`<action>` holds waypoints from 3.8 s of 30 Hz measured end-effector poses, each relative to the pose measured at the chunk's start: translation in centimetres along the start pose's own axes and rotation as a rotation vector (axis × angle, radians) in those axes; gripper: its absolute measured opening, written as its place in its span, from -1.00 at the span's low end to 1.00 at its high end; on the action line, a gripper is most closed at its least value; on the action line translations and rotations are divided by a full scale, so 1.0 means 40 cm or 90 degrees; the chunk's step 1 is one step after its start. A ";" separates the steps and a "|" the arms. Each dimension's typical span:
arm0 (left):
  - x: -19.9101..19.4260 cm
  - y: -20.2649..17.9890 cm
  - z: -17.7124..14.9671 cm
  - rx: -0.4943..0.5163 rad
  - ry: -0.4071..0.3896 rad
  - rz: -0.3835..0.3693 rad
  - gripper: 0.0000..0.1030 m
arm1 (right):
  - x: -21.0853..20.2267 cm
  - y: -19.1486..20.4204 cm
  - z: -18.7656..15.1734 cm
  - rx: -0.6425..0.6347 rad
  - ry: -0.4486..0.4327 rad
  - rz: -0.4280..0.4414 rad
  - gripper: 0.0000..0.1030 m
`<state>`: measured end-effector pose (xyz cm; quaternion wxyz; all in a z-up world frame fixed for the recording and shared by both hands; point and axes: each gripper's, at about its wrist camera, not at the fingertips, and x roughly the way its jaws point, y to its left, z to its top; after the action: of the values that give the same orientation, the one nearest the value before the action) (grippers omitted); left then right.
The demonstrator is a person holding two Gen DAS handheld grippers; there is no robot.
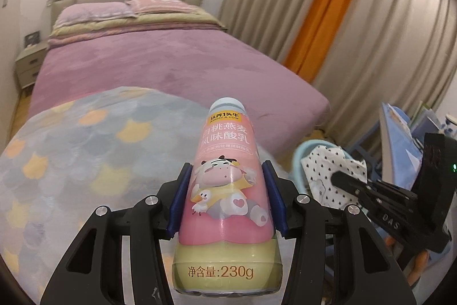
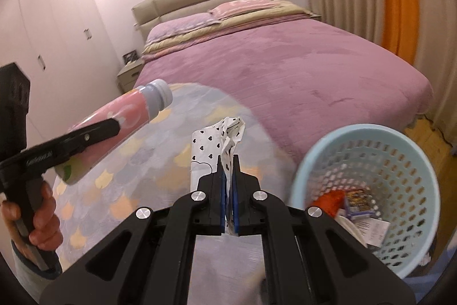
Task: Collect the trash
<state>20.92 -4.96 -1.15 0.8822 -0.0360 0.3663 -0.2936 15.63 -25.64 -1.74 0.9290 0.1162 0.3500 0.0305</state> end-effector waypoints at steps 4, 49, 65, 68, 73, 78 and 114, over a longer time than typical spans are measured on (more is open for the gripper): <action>0.027 -0.070 0.002 0.012 0.006 -0.033 -0.08 | -0.051 -0.070 0.004 0.031 -0.018 -0.016 -0.95; 0.327 -0.389 -0.098 0.055 0.122 -0.136 0.10 | -0.098 -0.493 -0.106 0.260 0.033 -0.132 -0.55; 0.153 -0.270 -0.123 0.023 0.031 -0.073 0.44 | -0.137 -0.386 -0.096 0.200 0.007 -0.122 -0.22; 0.115 -0.242 -0.137 0.026 -0.002 -0.027 0.58 | -0.157 -0.358 -0.103 0.179 -0.011 -0.126 -0.01; 0.082 -0.202 -0.164 0.032 -0.038 0.040 0.62 | -0.175 -0.314 -0.120 0.163 -0.038 -0.122 0.10; 0.065 -0.189 -0.193 0.067 -0.094 0.108 0.68 | -0.187 -0.273 -0.143 0.144 -0.079 -0.151 0.11; 0.029 -0.163 -0.239 0.084 -0.169 0.138 0.80 | -0.229 -0.169 -0.184 0.051 -0.190 -0.276 0.43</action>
<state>11.99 -9.53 -7.02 0.9499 0.0231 0.2281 -0.2124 3.72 -32.04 -2.82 0.9498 0.0785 0.2266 -0.2010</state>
